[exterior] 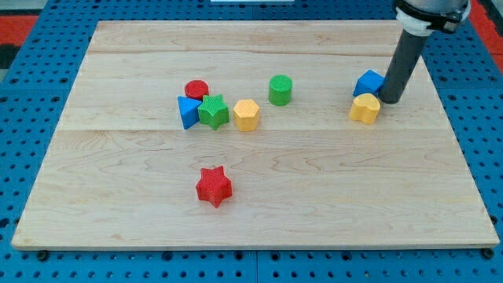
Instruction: Push green circle towards top center
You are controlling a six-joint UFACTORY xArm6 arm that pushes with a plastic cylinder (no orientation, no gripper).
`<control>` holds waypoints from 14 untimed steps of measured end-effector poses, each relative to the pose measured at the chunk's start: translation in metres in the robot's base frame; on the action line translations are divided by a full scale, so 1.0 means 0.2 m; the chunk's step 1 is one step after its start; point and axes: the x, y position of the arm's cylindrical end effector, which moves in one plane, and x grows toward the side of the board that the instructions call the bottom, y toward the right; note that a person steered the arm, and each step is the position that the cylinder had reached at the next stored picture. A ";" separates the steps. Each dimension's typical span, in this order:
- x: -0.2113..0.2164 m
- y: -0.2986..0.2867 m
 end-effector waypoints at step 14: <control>-0.37 -0.90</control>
